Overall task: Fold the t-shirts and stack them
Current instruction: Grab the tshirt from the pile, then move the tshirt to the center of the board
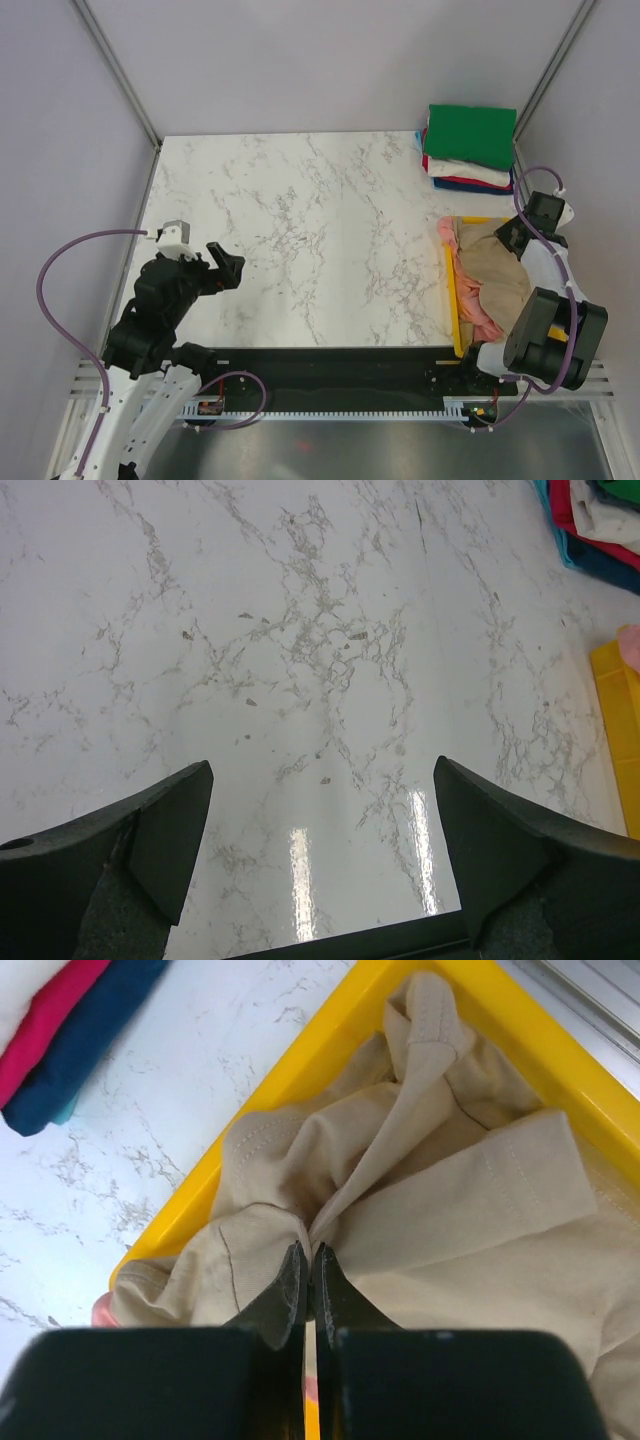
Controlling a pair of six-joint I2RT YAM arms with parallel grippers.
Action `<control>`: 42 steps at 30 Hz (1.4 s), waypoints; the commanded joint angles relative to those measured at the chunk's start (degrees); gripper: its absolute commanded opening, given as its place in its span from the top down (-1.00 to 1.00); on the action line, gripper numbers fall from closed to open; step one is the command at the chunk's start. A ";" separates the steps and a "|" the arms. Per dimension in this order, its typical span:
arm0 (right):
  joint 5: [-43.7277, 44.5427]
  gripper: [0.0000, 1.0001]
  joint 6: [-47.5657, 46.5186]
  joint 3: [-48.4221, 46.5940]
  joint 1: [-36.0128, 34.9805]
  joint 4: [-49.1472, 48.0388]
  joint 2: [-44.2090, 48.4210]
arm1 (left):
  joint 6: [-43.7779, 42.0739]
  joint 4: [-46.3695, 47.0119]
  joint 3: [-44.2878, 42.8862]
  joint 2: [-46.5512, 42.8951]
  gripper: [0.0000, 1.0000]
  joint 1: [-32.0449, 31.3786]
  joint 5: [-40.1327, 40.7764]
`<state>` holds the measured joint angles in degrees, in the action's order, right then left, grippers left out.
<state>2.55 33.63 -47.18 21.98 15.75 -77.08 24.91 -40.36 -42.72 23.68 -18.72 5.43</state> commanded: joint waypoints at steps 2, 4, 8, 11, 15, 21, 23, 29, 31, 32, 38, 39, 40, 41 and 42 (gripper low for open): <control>-2.45 1.00 -1.11 -4.93 0.17 -0.38 1.75 | -1.35 1.95 0.44 -0.39 -0.98 0.09 -0.16; -6.64 1.00 -1.37 -6.51 0.08 0.77 4.21 | -1.44 2.04 0.44 -0.48 -0.98 0.09 -0.25; -23.06 1.00 -4.25 -18.77 -5.94 1.04 6.59 | -1.61 2.21 0.62 -0.48 -0.99 0.17 -0.69; -29.67 1.00 -7.07 -33.29 -18.25 3.23 6.16 | -1.61 2.21 0.62 -0.57 -0.99 0.44 -0.60; -34.55 1.00 -8.21 -54.38 -31.88 6.04 0.63 | -1.53 2.21 0.71 -0.39 -0.99 0.79 -0.51; -21.65 1.00 -10.51 -59.89 -37.27 6.40 1.66 | -1.53 2.21 0.80 -0.92 -0.99 0.97 -0.07; -20.13 1.00 -10.16 -51.64 -37.27 5.61 2.63 | -1.35 2.13 0.80 -1.01 -0.99 1.05 0.28; -22.08 -0.63 -7.52 -18.69 -40.43 -0.19 5.27 | -1.26 2.04 0.80 -0.83 -0.99 1.32 0.54; -16.20 -0.68 -6.21 -8.52 -41.14 0.07 6.15 | -1.26 1.95 0.62 -0.57 -0.99 1.41 0.72; -10.43 -0.68 -4.64 -5.93 -41.22 0.16 7.37 | -1.26 1.86 0.53 -0.39 -0.99 1.49 0.72; -0.02 -0.68 -4.71 -3.44 -41.23 5.69 8.44 | -1.53 2.04 0.36 1.28 -0.97 2.28 -0.33; 0.18 -0.68 -5.15 -3.79 -41.23 6.39 8.44 | -1.53 2.04 0.36 1.37 -0.97 2.37 -0.33; -0.52 -0.68 -5.15 -4.15 -41.40 6.40 8.52 | -1.53 2.04 0.36 1.28 -0.96 2.46 -0.33; -1.48 -0.67 -5.24 -4.06 -41.66 5.70 8.35 | -1.44 2.04 0.36 1.37 -0.96 2.72 -0.25; -5.23 -0.65 -5.33 -3.98 -42.27 3.09 8.17 | -1.44 1.95 0.36 1.45 -0.96 2.81 -0.25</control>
<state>-2.13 28.38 -48.34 -19.31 23.73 -70.39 24.88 -40.18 -41.93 24.84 -16.51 5.45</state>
